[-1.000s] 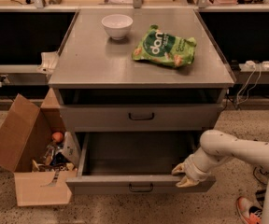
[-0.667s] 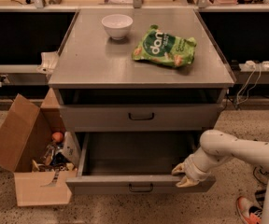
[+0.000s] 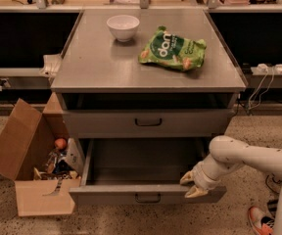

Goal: Open middle drawer

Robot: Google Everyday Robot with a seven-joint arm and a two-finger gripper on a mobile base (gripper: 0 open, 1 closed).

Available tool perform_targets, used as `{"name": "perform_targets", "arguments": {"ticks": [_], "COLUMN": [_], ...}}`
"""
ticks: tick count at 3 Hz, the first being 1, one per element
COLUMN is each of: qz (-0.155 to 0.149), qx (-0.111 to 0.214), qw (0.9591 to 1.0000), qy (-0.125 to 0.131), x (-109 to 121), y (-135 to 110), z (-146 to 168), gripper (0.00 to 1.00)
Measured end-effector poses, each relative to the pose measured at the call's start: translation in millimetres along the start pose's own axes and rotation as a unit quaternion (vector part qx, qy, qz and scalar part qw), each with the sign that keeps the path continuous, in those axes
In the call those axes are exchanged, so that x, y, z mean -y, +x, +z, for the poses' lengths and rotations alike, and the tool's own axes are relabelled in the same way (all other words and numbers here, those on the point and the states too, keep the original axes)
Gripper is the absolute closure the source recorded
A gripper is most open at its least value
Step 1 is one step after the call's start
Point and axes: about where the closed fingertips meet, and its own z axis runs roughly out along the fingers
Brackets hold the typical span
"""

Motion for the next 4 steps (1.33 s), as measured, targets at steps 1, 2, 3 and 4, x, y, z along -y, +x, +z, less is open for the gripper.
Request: {"name": "perform_targets", "arguments": {"ticks": [1,2,3,4], "qz": [0.000,0.000,-0.024,-0.063], "qx": [0.000,0.000,0.013,0.017], "qw": [1.0000,1.0000,0.9996,0.9971], "qy": [0.000,0.000,0.011,0.038], "x": [0,0,-5,-15], "y": [0,0,-7,-19], "z": [0,0,-22,-63], "gripper": [0.00,0.00,0.00,0.00]}}
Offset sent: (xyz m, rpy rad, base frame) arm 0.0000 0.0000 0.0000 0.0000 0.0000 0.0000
